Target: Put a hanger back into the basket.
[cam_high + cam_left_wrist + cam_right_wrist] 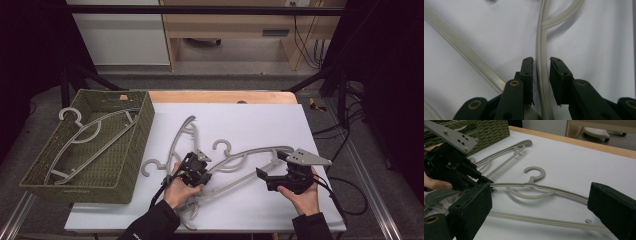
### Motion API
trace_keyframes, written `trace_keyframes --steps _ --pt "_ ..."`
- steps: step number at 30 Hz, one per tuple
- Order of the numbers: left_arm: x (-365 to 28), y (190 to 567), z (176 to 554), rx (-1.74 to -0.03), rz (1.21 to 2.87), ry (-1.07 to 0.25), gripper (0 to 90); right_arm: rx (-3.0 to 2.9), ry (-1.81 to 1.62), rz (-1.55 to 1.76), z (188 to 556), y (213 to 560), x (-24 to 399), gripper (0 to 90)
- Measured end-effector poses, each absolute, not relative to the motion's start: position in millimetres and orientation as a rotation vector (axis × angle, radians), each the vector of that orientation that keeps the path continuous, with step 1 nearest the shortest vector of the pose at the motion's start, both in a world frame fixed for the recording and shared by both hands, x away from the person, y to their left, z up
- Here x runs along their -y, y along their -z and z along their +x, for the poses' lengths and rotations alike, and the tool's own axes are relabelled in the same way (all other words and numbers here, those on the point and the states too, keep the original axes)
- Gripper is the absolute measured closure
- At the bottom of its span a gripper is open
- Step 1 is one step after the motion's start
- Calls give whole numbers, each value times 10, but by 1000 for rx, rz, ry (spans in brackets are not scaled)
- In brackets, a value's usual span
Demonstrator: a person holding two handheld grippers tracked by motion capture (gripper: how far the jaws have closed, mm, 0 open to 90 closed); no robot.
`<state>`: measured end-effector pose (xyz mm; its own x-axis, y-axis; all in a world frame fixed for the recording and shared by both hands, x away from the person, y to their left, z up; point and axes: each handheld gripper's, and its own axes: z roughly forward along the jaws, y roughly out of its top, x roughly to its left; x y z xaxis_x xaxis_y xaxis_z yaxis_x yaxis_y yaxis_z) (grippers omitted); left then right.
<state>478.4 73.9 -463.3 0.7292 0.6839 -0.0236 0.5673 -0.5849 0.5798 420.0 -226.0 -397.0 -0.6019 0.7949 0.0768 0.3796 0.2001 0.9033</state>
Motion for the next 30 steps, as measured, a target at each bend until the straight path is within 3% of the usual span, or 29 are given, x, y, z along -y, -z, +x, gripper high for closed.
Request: trace_keyframes --steps 7,21,30 --pt "-759 4618 4807 -1021 2343 -263 816 -2073 -1377 1090 4196 3963 2270 57" --pt "-895 4412 4710 -976 2227 -300 820 -2054 -1383 1093 4180 3929 2308 56" --pt "-1149 4035 4661 -963 2137 -368 820 -2025 -1399 1096 4149 3868 2387 39"
